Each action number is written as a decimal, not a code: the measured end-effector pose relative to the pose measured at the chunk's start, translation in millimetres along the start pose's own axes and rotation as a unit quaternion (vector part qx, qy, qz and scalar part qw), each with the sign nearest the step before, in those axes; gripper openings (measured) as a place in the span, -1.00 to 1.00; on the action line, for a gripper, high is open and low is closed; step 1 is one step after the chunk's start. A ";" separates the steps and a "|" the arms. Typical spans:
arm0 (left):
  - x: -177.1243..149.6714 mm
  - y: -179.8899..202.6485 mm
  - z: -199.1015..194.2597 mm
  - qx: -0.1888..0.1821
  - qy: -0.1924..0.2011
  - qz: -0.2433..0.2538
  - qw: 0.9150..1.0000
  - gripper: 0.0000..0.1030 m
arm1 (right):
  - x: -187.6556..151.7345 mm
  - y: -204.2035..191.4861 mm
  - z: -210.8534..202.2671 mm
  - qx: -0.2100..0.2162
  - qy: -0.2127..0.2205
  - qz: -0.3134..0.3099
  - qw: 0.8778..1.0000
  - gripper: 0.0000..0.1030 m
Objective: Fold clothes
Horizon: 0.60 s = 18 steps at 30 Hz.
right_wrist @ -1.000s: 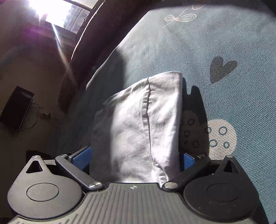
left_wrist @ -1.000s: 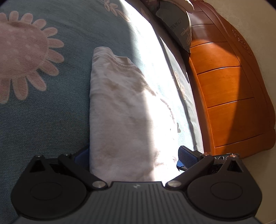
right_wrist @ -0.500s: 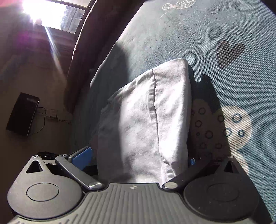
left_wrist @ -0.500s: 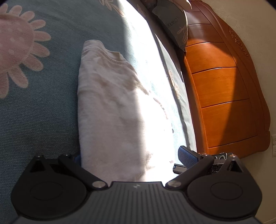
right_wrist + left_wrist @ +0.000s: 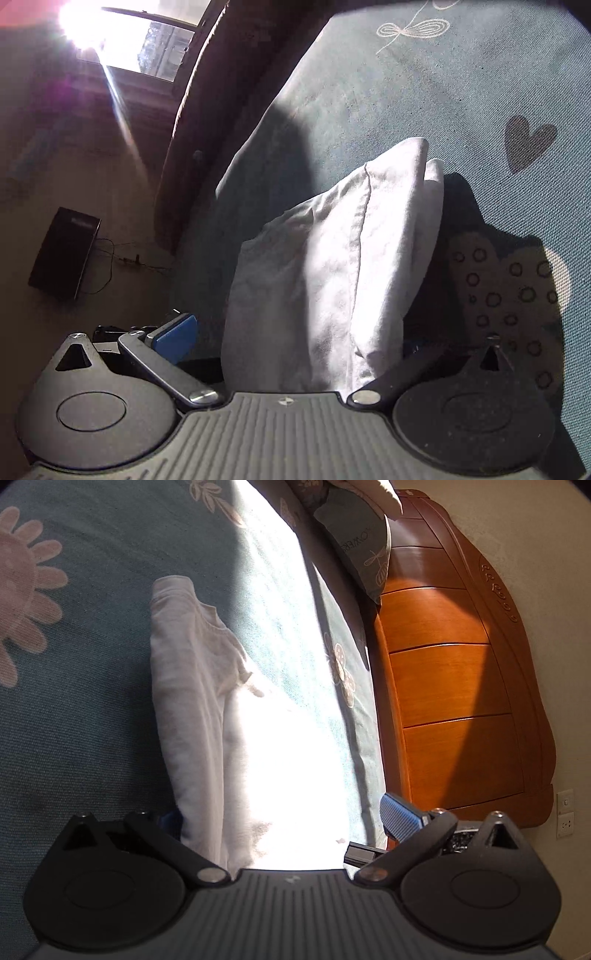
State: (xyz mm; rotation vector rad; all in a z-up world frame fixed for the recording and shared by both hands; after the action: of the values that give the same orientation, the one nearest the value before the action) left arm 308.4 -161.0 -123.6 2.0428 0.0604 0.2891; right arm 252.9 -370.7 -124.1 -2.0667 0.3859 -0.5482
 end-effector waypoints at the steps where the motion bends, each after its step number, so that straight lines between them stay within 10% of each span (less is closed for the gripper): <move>1: -0.3 4.0 1.1 -0.003 0.000 0.004 1.000 0.96 | -0.5 -2.8 0.6 0.000 -0.001 -0.005 1.000 1.00; 18: -3.3 48.0 27.8 -0.032 -0.015 0.035 0.999 0.96 | 3.6 -24.2 -41.1 -0.014 0.042 -0.097 0.994 1.00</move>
State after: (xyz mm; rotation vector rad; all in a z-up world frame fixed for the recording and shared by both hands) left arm 307.7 -208.3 -94.4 1.9874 -0.0379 0.2993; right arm 235.9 -389.2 -83.5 -2.1265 0.2441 -0.7525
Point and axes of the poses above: each gripper's, at about its wrist camera, not at the fingertips, and z roughly the way its jaws point, y to its right, x to its top, the point moved 7 cm from there along z, roughly the way its jaws point, and after that the axes turned 1 degree about -x, right-handed, at the moved point
